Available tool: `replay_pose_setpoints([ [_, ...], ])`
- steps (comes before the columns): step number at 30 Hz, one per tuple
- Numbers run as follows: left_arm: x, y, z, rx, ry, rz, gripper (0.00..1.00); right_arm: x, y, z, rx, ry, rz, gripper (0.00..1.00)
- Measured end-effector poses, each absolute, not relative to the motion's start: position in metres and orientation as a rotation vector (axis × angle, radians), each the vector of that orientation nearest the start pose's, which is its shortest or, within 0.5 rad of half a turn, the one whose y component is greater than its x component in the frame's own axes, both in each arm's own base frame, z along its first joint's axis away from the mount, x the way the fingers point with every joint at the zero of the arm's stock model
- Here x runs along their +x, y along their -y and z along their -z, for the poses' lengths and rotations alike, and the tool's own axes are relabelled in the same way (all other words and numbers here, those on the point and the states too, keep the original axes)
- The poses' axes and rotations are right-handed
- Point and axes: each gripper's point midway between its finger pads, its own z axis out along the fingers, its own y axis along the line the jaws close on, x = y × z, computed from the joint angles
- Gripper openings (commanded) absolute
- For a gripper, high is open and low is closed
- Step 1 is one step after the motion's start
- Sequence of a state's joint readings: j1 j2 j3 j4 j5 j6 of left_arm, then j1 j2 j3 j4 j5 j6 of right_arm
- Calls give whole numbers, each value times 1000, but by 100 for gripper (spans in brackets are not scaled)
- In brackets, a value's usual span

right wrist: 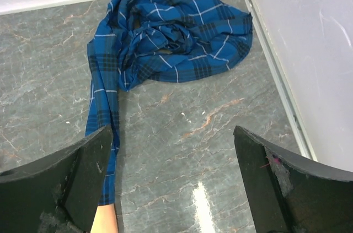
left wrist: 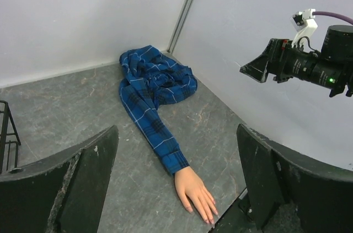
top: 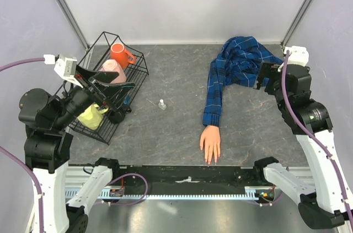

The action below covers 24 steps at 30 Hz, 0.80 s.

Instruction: Paint the nails

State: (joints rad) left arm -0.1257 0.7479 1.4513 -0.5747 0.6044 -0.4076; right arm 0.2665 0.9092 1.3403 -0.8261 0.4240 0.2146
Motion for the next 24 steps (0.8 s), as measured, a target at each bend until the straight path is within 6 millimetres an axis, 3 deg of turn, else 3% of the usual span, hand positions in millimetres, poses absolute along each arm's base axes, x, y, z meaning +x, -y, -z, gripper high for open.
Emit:
replay_pose_setpoints([
  [6, 175, 136, -467, 277, -1542, 878, 90, 265, -20, -338, 231, -1891, -19, 98],
  [11, 180, 139, -452, 235, -1597, 919, 87, 272, -62, -316, 171, -1942, -259, 98],
  [14, 183, 139, -442, 212, -1631, 933, 83, 284, -108, -278, 98, -2032, -430, 98],
  [18, 186, 139, -432, 197, -1660, 937, 79, 274, -176, -217, -74, -2197, -538, 98],
  [19, 186, 140, -428, 199, -1670, 943, 74, 268, -190, -206, -118, -2224, -554, 98],
  [21, 185, 145, -419, 218, -1699, 976, 74, 257, -216, -200, -197, -2227, -603, 98],
  [24, 188, 153, -397, 239, -1772, 1035, 76, 252, -245, -205, -256, -2169, -679, 98],
])
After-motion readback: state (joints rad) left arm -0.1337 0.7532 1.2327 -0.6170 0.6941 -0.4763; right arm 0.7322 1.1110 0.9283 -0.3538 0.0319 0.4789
